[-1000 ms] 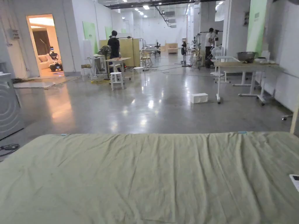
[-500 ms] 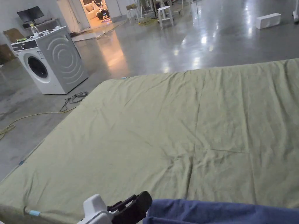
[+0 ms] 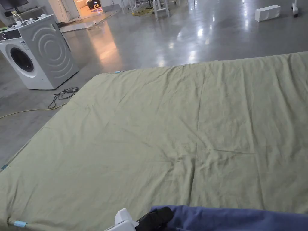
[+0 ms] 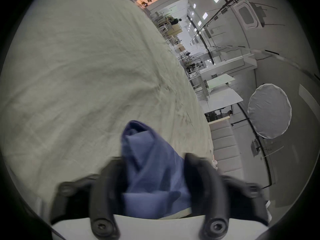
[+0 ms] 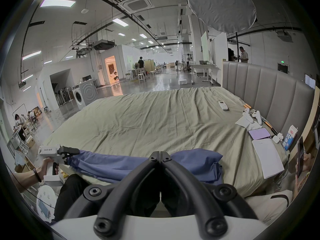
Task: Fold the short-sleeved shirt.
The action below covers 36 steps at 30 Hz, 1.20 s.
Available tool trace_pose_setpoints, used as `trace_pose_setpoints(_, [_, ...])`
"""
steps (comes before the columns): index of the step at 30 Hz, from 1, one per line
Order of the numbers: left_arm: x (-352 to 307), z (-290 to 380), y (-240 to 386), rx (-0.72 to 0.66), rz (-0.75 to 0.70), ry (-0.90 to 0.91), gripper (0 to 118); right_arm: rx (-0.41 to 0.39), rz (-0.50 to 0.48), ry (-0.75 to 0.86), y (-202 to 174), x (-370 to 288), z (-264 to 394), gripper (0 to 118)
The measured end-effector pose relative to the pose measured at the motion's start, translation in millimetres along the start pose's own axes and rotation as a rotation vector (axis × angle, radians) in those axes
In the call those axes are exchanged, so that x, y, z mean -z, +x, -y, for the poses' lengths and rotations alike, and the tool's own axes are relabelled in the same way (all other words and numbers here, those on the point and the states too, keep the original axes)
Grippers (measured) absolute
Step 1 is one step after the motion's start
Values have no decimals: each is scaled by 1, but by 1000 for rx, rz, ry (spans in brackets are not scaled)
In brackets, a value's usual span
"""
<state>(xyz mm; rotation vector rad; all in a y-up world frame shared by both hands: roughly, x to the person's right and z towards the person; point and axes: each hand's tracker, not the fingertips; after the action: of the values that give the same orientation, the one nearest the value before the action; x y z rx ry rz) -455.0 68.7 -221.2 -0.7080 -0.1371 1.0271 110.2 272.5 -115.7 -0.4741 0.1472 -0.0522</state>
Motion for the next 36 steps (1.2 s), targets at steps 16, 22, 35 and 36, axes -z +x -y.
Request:
trace_pose_setpoints(16, [-61,-44,-2,-27,-65,162,9,-3,-25,-46,-5,6,-4,0])
trace_pose_setpoints(22, [-104,-61,56,258,-281,264,9,83,-47,-51,-2,10,8,0])
trace_pose_setpoints(35, [95,121,177,511,-213,-118,10,142,25,-29,35,-33,30,0])
trace_pose_setpoints(36, [104,130,176,542,-232,-135,14,147,45,-37,41,-35,33,0])
